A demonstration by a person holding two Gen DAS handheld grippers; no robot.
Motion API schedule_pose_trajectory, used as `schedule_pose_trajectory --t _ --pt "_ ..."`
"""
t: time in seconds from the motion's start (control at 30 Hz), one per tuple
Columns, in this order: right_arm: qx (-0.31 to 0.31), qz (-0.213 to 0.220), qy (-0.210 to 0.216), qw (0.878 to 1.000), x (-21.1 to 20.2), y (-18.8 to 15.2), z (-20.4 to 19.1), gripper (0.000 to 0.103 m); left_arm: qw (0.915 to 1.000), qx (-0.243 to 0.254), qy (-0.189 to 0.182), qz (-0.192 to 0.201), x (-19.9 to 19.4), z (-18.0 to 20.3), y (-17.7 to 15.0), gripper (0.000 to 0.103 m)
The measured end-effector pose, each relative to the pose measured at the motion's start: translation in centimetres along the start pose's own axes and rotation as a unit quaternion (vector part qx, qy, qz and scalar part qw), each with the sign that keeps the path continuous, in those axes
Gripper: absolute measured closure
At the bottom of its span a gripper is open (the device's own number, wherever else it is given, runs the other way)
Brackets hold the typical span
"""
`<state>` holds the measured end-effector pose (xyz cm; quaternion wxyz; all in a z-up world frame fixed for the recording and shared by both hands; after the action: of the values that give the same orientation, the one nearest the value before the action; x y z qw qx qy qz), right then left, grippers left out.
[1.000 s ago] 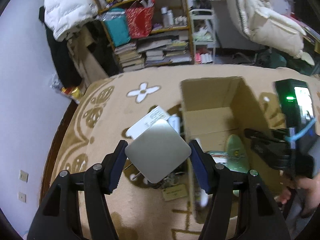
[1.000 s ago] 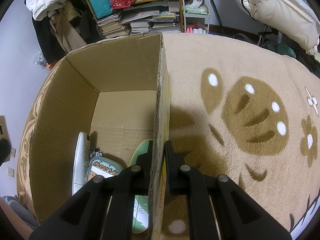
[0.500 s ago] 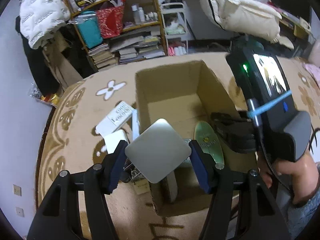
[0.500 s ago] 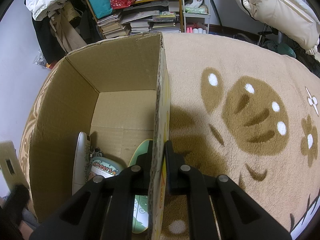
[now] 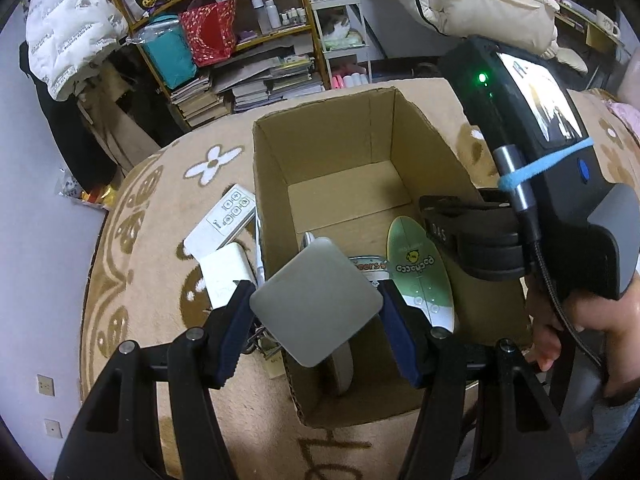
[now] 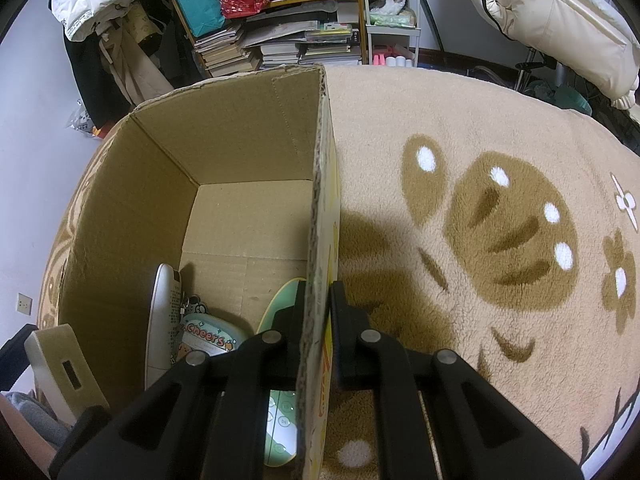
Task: Organize rigid objects
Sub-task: 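Carry the white plug with the left tool and release it into the box, then move the left tool to the larger white charger and grasp it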
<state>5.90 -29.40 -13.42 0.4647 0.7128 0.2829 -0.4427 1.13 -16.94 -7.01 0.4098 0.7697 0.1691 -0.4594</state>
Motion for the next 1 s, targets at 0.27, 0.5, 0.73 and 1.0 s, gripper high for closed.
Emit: schedule_pose_trajectory --t 0.27,0.5,0.73,1.0 --pt "0.0 0.0 0.0 1.0 0.0 0.0 0.0 0.093 0.9999 0.016 0.007 0.002 0.0 0.6 -0.1 0.04" --pt "0.0 0.0 0.0 1.0 0.0 0.0 0.0 0.093 0.9998 0.018 0.004 0.0 0.0 0.8 -0.1 0.04" --pt "0.0 -0.001 0.001 1.0 0.0 0.0 0.0 0.092 0.9999 0.007 -0.014 0.003 -0.4 0.4 -0.1 0.038" --pt "0.001 -0.003 0.004 1.0 0.2 -0.2 -0.1 0.092 0.9996 -0.013 -0.022 0.014 -1.7 -1.2 0.3 0.016"
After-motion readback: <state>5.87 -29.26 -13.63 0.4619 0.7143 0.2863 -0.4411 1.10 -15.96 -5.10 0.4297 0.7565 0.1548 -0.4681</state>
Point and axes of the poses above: each gripper's, at about its wrist camera, not at the fingertips, and x roughly the way its jaws point, z to its right, y to its top, the point moved 2 cm from there along x, roughly the way its jaws point, and after that the axes turned 5 degrees about x, right-handed, at the moved point
